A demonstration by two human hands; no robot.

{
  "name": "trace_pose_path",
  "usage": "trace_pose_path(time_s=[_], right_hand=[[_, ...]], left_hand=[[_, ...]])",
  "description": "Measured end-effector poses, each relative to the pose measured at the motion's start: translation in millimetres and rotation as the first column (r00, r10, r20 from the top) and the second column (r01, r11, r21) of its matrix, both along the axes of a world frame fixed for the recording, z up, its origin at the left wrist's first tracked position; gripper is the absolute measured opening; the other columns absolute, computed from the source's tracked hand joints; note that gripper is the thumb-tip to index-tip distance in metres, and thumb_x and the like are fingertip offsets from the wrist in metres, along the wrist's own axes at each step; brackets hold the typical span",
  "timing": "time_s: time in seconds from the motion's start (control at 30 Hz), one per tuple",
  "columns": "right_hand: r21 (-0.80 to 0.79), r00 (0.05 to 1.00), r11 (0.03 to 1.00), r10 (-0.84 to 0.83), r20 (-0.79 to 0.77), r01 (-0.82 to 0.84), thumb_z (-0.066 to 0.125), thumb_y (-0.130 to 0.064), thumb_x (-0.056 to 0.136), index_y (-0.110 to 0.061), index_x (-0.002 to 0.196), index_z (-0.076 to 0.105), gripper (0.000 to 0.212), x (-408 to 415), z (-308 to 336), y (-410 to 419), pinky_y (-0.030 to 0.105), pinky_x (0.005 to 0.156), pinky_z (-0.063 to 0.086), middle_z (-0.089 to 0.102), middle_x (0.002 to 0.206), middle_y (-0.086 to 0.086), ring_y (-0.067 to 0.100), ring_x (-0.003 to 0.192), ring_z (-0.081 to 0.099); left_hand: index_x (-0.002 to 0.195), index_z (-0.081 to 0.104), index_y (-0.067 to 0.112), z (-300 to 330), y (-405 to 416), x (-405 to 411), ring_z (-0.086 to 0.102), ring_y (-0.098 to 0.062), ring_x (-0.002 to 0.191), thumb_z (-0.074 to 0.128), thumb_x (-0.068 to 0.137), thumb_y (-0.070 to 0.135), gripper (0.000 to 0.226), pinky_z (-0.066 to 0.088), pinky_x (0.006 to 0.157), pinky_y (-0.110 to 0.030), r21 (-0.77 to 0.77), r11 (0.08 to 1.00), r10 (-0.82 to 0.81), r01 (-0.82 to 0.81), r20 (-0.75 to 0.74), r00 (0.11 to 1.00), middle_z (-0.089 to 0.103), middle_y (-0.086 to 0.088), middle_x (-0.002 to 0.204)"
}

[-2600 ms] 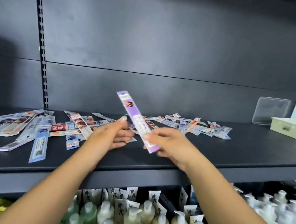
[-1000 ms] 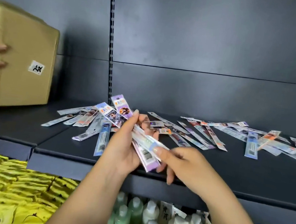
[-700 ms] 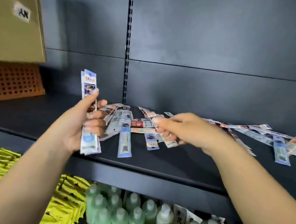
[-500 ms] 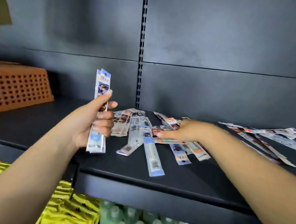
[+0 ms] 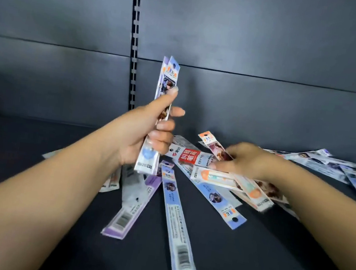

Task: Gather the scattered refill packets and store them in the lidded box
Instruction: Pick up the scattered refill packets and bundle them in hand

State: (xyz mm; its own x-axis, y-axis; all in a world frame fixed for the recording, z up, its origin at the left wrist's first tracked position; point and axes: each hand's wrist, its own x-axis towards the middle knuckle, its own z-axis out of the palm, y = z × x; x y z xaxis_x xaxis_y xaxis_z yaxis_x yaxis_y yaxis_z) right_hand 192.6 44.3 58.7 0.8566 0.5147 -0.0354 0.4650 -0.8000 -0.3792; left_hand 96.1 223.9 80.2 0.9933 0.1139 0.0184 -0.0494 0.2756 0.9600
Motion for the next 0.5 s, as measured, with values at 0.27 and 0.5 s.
trace_pose_path(time_s=[0.27,0.5], right_hand=[[0.501,0.980,0.861,0.160,-0.119,-0.080,0.064,-0.028,0.080,-0.018,0.083,0.066,0.010,4,16,-9,0.031,0.089,0.051,0.071,0.082,0.001,0.014,0.077,0.066],[0.047,0.990,0.999,-0.009,-0.137,0.016,0.064,-0.042,0.076,-0.014,0.093,0.065,0.032,-5,34,-36,0.027,0.079,0.053,0.070,0.089,0.001,0.017,0.080,0.067]], left_hand=[[0.051,0.033,0.020,-21,6,10,0.024,-0.005,0.028,0.064,0.068,0.037,0.039,0.022,0.031,-0.012,-0.029,0.995,0.099,-0.099,0.008,0.995,0.028,0.006,0.038],[0.041,0.033,0.022,-21,1,1,0.021,-0.004,0.029,0.062,0.066,0.039,0.042,0.018,0.032,-0.012,0.018,1.000,-0.011,0.011,0.025,1.000,0.024,0.007,0.037]])
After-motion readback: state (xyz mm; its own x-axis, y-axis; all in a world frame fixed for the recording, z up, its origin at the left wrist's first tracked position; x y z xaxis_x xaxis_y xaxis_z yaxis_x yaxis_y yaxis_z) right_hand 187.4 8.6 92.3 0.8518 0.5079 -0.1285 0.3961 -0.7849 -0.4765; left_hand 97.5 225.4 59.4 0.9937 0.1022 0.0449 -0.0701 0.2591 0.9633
